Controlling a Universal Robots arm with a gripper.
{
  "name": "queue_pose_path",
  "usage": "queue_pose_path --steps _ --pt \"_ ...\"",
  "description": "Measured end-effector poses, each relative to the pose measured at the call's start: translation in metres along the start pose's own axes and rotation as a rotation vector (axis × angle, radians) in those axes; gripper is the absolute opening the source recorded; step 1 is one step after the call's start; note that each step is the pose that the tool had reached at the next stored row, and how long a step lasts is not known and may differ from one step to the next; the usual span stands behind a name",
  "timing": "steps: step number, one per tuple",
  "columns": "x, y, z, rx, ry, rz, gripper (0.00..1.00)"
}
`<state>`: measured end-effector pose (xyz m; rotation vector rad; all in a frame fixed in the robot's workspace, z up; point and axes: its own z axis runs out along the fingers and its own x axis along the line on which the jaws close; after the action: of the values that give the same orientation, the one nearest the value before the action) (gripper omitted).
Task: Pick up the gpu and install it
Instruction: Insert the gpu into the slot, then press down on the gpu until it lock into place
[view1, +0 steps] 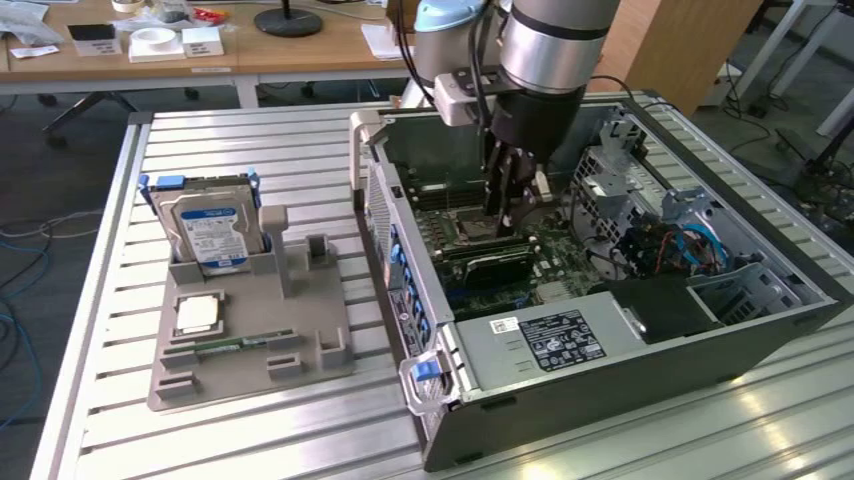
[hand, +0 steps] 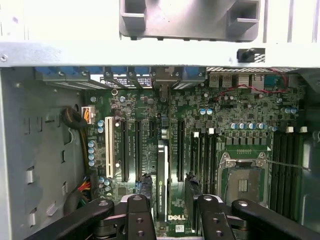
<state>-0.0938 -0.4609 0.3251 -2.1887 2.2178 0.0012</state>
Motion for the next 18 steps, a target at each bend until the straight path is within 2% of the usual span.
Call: queue_pose_path --steps 5,18 --pt "-0.0002 -0.0002 -0.0094 -0.0001 0.0001 0.0 0.4" --pt "-0.0002 -0.0002 -0.0098 0.0 0.0 0.0 0.4"
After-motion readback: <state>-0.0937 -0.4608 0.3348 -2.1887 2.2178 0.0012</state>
